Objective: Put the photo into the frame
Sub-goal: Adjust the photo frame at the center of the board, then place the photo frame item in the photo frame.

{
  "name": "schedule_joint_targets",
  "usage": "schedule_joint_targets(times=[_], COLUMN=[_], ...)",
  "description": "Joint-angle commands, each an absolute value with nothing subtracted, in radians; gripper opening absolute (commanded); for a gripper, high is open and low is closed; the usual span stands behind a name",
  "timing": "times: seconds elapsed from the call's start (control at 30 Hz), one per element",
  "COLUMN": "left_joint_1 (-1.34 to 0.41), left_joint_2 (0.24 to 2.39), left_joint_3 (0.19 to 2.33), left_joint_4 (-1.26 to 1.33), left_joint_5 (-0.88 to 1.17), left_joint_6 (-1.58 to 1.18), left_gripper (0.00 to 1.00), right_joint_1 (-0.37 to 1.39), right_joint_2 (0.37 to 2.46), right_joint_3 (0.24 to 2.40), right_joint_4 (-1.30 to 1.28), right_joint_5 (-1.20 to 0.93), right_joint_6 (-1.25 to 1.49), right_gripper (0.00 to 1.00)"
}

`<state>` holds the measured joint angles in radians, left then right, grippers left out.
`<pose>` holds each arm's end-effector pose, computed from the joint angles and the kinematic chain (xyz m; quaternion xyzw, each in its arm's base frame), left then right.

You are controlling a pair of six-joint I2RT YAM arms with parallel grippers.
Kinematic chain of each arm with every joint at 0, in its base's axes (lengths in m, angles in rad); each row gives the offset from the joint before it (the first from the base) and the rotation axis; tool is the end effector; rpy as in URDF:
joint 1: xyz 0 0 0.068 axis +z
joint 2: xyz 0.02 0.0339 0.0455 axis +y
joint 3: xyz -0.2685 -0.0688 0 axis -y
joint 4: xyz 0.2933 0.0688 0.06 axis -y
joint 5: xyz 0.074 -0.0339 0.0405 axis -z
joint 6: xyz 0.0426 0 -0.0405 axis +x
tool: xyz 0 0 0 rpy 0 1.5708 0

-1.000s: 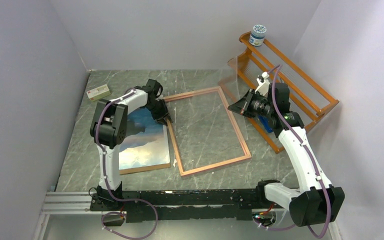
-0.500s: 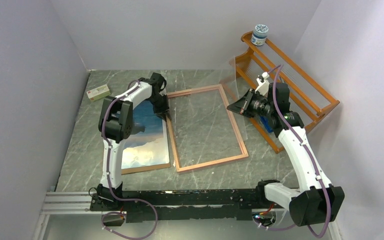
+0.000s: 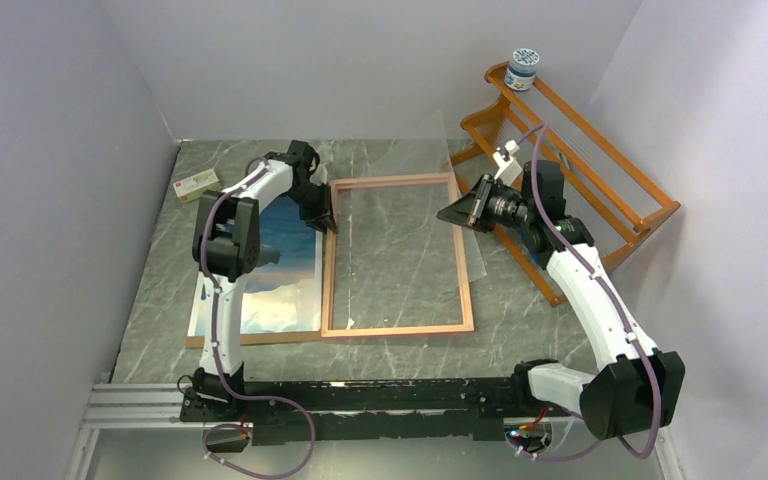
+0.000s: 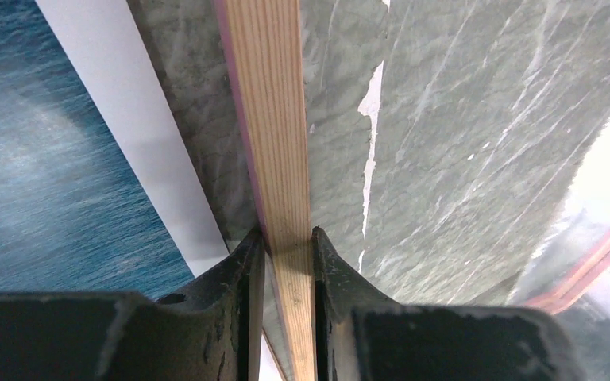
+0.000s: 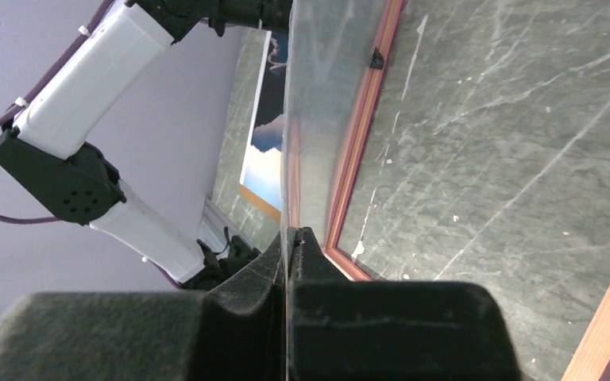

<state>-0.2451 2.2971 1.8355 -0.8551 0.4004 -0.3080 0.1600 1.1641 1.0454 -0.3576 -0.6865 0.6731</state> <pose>0.4966 -0.1413 0.1277 -0.0054 0.9724 -0.2237 0.0656 0.2989 0.0756 0.3359 0.0347 0.8223 0.4611 0.3318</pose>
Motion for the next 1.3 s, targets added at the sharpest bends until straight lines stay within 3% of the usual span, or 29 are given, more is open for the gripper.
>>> schedule_joint_targets(times=[0.0,0.13,0.27,0.47,0.7,1.13,1.27], left_joint_1=[-0.217,-0.203,-0.202,-0.191,-0.147,-0.033,-0.028], left_joint_2=[2.318,2.296,2.273,2.251,2.154,1.901,1.902], left_joint_3=[1.758,1.732,1.737,1.761,1.713,1.497,1.459], left_joint_4=[-0.791,-0.787,-0.778,-0.796,-0.759,-0.619,-0.617], left_joint_5=[0.323,0.385,0.426,0.489,0.536,0.368,0.356], left_joint_6=[-0.219,-0.269,-0.311,-0.344,-0.403,-0.522,-0.531], left_gripper=[0.03,0.14,0.32,0.45,0.51,0.58,0.68], right_joint_1=[0.189,0.202,0.205,0.209,0.216,0.300,0.306], right_joint_2=[1.173,1.173,1.175,1.159,1.149,1.213,1.273], right_joint_3=[1.034,0.985,0.919,0.850,0.811,0.803,0.762], right_joint_4=[-0.241,-0.178,-0.095,-0.006,0.137,0.279,0.274], right_joint_5=[-0.688,-0.630,-0.601,-0.607,-0.663,-0.659,-0.582], right_joint_6=[0.722,0.779,0.832,0.877,0.911,0.923,0.927], right_gripper=[0.00,0.00,0.00,0.00,0.00,0.00,0.00])
